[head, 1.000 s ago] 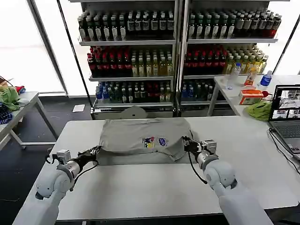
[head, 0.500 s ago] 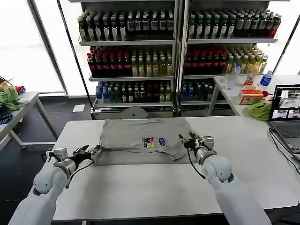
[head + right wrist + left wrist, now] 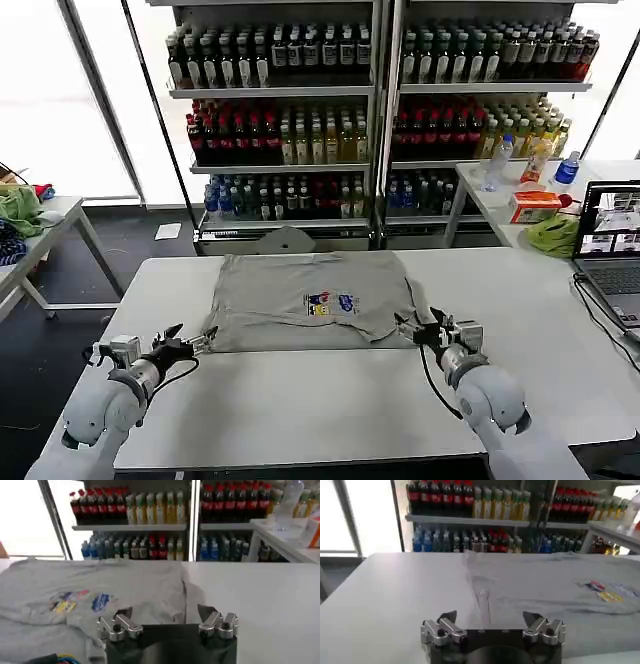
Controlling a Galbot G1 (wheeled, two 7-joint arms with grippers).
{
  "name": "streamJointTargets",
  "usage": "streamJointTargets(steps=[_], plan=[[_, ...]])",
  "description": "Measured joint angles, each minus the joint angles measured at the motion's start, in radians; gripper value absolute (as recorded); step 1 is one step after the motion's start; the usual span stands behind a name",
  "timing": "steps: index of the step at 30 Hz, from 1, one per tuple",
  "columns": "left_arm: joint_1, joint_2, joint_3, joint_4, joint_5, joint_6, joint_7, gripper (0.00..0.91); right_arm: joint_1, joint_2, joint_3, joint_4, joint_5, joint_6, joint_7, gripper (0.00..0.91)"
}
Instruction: Fold and organize the clothes.
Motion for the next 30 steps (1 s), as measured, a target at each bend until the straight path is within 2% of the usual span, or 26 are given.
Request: streamJointTargets(steps=[1,2,3,4,12,14,15,16,30], plan=[[0.004,-0.006,0.0,-0.001,0.004,0.0,0.002,0.907,-0.006,0.001,0.0,0.001,0.002,0.0,0.002,0.907],[0.006,-0.01,0.001,-0.001,0.005,0.0,0.003,0.907,-0.01,0.002,0.0,0.002,0.004,-0.001,0.004,0.715],[0.008,-0.014,0.001,-0.001,0.006,0.0,0.004,0.907,-0.013,0.003,0.0,0.002,0.005,-0.001,0.008,0.191],[0.01,-0.017,0.001,0.0,0.008,0.0,0.006,0.907,-0.016,0.003,-0.001,0.002,0.005,-0.001,0.01,0.0],[0.016,-0.037,0.006,0.024,0.006,0.0,0.012,0.907,-0.036,0.0,-0.011,-0.001,0.023,-0.002,0.019,0.0],[0.017,-0.041,0.005,0.029,0.002,0.0,0.013,0.524,-0.037,0.0,-0.013,-0.001,0.026,-0.002,0.019,0.0],[0.019,-0.042,0.005,0.031,-0.001,0.0,0.014,0.081,-0.037,0.0,-0.014,-0.001,0.027,-0.002,0.02,0.0],[0.02,-0.042,0.004,0.031,-0.003,0.0,0.014,0.0,-0.037,0.0,-0.015,-0.002,0.028,-0.002,0.02,0.0],[0.046,-0.042,-0.012,0.023,-0.039,-0.002,0.028,0.0,-0.047,-0.011,-0.027,0.002,0.048,-0.002,0.017,0.0]])
